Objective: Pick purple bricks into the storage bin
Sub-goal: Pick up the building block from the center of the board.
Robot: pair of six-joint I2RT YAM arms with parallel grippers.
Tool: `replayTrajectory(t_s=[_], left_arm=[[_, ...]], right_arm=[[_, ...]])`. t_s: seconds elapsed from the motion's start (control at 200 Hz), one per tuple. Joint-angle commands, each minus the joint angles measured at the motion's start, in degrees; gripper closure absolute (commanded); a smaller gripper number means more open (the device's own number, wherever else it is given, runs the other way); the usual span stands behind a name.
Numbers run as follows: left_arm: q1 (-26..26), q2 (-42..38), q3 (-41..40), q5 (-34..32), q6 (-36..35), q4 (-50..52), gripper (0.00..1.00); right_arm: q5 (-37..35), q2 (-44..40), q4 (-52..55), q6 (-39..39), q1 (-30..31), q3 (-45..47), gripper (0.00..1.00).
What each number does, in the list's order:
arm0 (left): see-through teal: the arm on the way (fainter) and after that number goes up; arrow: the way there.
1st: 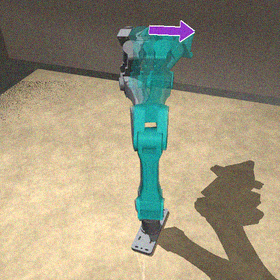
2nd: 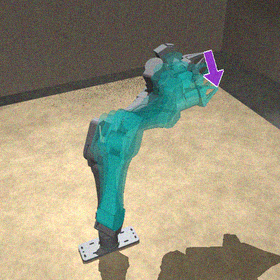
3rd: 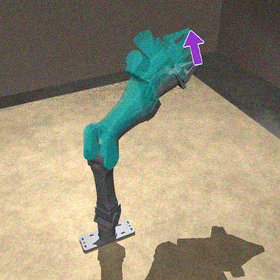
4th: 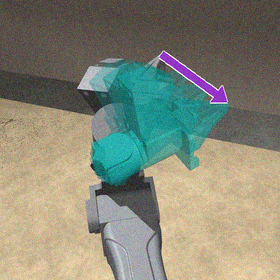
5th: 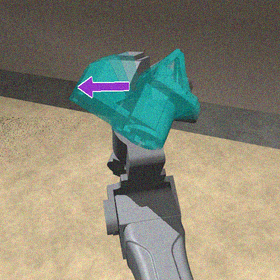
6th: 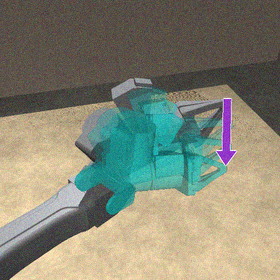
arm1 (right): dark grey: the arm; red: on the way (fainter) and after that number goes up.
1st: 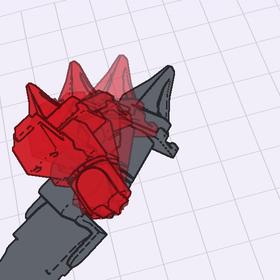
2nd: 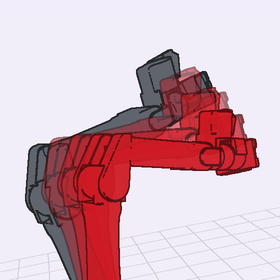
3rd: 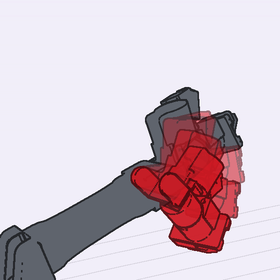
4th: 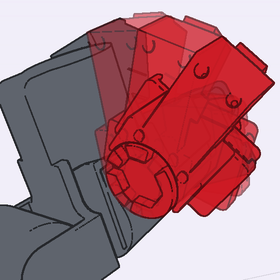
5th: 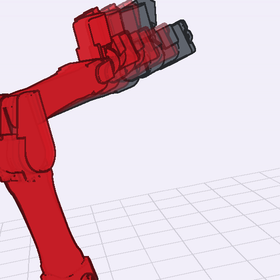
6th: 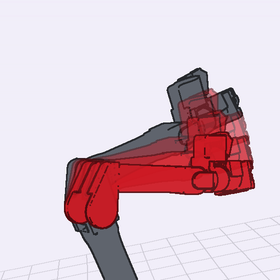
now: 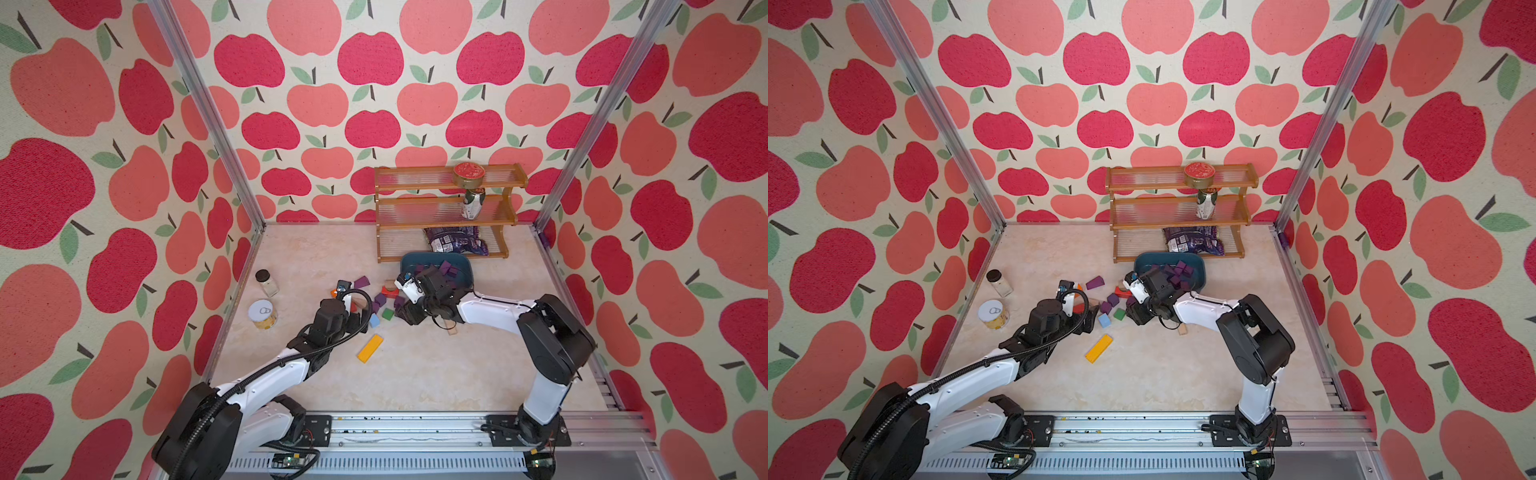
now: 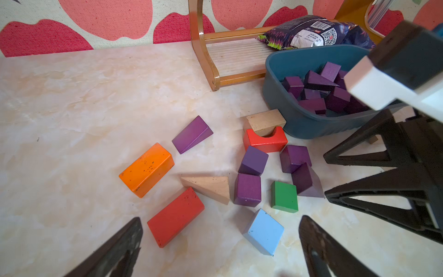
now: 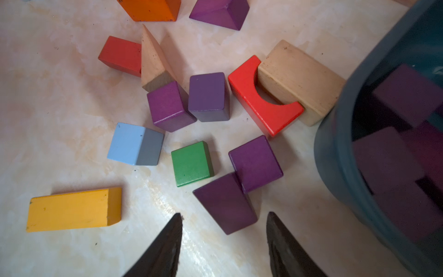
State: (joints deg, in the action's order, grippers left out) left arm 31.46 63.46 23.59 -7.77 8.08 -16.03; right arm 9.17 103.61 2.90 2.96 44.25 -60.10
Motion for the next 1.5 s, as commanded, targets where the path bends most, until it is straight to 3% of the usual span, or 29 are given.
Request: replayTrajectory(t_s=[0.0, 0.955, 1.491], left_arm=[[-0.39, 0.09, 0.58, -0.84, 0.57, 0.3, 0.01], [-0.47, 0.33, 0.66, -0.58, 0.61, 0.47, 0.01], [-0.56, 0.27, 0.66, -0.58, 0.49, 0.59, 0.01]], right_arm=[[1.59, 1.64, 2.91, -1.19, 0.32, -2.19, 0.44], [0.4, 8.4, 8.43, -4.28, 0.38, -9.18, 0.54], [-6.98, 11.78, 11.3, -6.03, 2.29, -12.46, 0.56]])
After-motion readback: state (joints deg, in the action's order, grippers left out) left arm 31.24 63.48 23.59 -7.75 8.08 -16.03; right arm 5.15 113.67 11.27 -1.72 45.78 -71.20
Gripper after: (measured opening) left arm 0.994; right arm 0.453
